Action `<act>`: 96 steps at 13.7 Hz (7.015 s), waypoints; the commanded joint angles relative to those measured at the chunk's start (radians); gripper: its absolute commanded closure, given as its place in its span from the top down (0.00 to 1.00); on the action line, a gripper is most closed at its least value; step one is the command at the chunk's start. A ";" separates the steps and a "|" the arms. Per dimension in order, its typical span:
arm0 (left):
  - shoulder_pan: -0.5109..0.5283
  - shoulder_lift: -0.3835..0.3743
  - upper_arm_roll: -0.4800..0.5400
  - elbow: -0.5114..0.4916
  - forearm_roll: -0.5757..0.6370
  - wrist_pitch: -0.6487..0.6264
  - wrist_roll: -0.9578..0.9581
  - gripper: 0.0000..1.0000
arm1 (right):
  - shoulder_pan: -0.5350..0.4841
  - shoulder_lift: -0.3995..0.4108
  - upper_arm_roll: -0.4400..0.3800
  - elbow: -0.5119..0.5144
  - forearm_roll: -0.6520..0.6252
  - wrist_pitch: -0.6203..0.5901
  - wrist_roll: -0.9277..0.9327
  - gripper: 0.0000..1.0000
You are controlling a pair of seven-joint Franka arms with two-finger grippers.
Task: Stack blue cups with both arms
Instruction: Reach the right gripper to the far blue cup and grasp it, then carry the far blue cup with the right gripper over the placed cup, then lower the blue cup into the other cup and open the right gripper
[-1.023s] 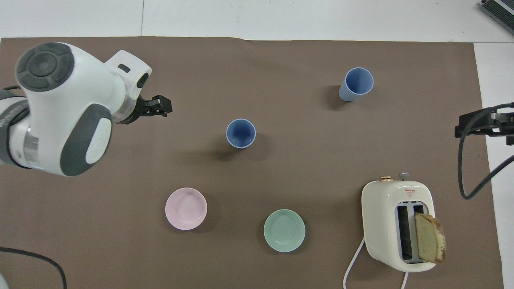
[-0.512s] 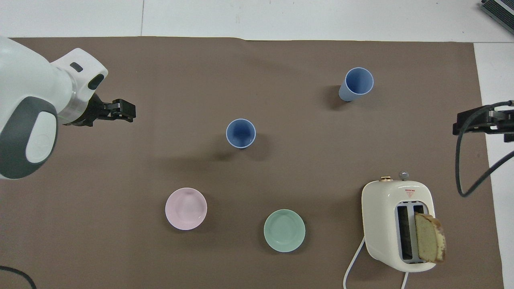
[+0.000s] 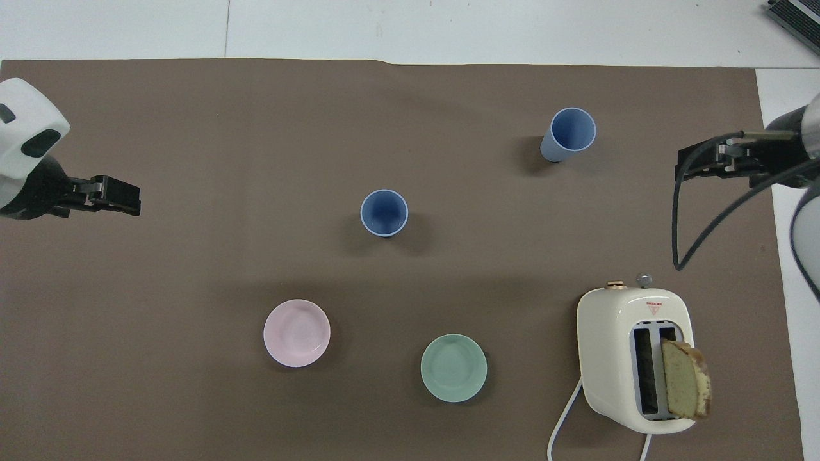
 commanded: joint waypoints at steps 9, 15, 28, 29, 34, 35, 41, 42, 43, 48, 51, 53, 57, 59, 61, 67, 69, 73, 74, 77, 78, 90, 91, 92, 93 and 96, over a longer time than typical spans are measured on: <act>0.013 -0.043 0.006 0.052 -0.012 -0.076 0.038 1.00 | 0.006 0.340 0.002 0.203 -0.018 0.172 -0.031 1.00; 0.011 -0.048 0.008 0.043 -0.015 -0.084 0.032 1.00 | 0.021 0.417 0.003 0.184 -0.019 0.258 -0.028 1.00; 0.011 -0.048 0.008 0.043 -0.013 -0.084 0.030 1.00 | 0.036 0.426 0.002 0.093 -0.024 0.372 -0.020 0.82; 0.011 -0.048 0.008 0.043 -0.013 -0.084 0.030 1.00 | 0.039 0.426 0.002 0.083 -0.024 0.373 -0.019 0.80; 0.011 -0.048 0.008 0.043 -0.015 -0.084 0.030 1.00 | 0.039 0.426 0.002 0.079 -0.044 0.377 -0.017 0.39; 0.011 -0.048 0.008 0.043 -0.013 -0.084 0.030 1.00 | 0.038 0.426 0.002 0.079 -0.042 0.380 -0.014 0.29; 0.011 -0.048 0.008 0.043 -0.013 -0.084 0.030 1.00 | 0.038 0.419 0.003 0.080 -0.038 0.383 0.004 0.00; 0.011 -0.048 0.008 0.043 -0.013 -0.084 0.030 1.00 | 0.038 0.407 0.003 0.083 -0.027 0.381 0.004 0.00; 0.011 -0.048 0.008 0.043 -0.013 -0.084 0.030 1.00 | 0.039 0.385 0.003 0.082 -0.024 0.378 0.003 0.00; 0.011 -0.049 0.008 0.042 -0.013 -0.084 0.030 1.00 | 0.073 0.260 0.005 0.080 -0.022 0.296 0.013 0.00; 0.011 -0.048 0.008 0.043 -0.013 -0.084 0.030 1.00 | 0.125 0.189 0.005 0.080 -0.022 0.203 0.072 0.00; 0.011 -0.048 0.008 0.043 -0.013 -0.084 0.030 1.00 | 0.176 0.155 0.005 0.080 -0.022 0.145 0.124 0.00; 0.011 -0.048 0.008 0.043 -0.013 -0.084 0.030 1.00 | 0.289 0.134 0.005 0.083 -0.022 0.125 0.245 0.00; 0.011 -0.048 0.008 0.043 -0.013 -0.084 0.030 1.00 | 0.315 0.133 0.006 0.086 -0.021 0.130 0.274 0.00; 0.011 -0.048 0.008 0.043 -0.013 -0.084 0.030 1.00 | 0.352 0.141 0.006 0.086 -0.024 0.130 0.282 0.00; 0.011 -0.048 0.008 0.043 -0.013 -0.084 0.030 1.00 | 0.498 0.207 0.002 0.102 -0.042 0.177 0.492 0.00; 0.011 -0.048 0.008 0.043 -0.013 -0.084 0.030 1.00 | 0.507 0.224 0.006 0.123 -0.027 0.197 0.543 0.00; 0.011 -0.048 0.008 0.043 -0.013 -0.084 0.030 1.00 | 0.542 0.255 0.008 0.114 -0.021 0.226 0.555 0.00; 0.011 -0.048 0.008 0.042 -0.013 -0.084 0.030 1.00 | 0.539 0.258 0.008 0.106 -0.013 0.263 0.553 0.00; 0.011 -0.048 0.008 0.043 -0.013 -0.084 0.030 1.00 | 0.546 0.255 0.008 0.054 -0.013 0.275 0.553 0.00; 0.011 -0.048 0.008 0.043 -0.013 -0.084 0.030 1.00 | 0.546 0.252 0.008 0.045 -0.013 0.272 0.552 0.00; 0.011 -0.048 0.008 0.043 -0.013 -0.084 0.030 1.00 | 0.526 0.242 0.011 -0.032 0.027 0.338 0.504 0.00; 0.011 -0.048 0.008 0.043 -0.013 -0.084 0.030 1.00 | 0.523 0.244 0.011 -0.029 0.033 0.343 0.504 0.00; 0.011 -0.048 0.008 0.043 -0.013 -0.084 0.030 1.00 | 0.523 0.244 0.011 -0.029 0.034 0.344 0.503 0.29; 0.011 -0.048 0.008 0.043 -0.013 -0.084 0.030 1.00 | 0.523 0.244 0.009 -0.029 0.034 0.343 0.503 0.57; 0.011 -0.048 0.008 0.043 -0.013 -0.084 0.030 1.00 | 0.521 0.217 0.002 -0.026 0.033 0.324 0.504 0.81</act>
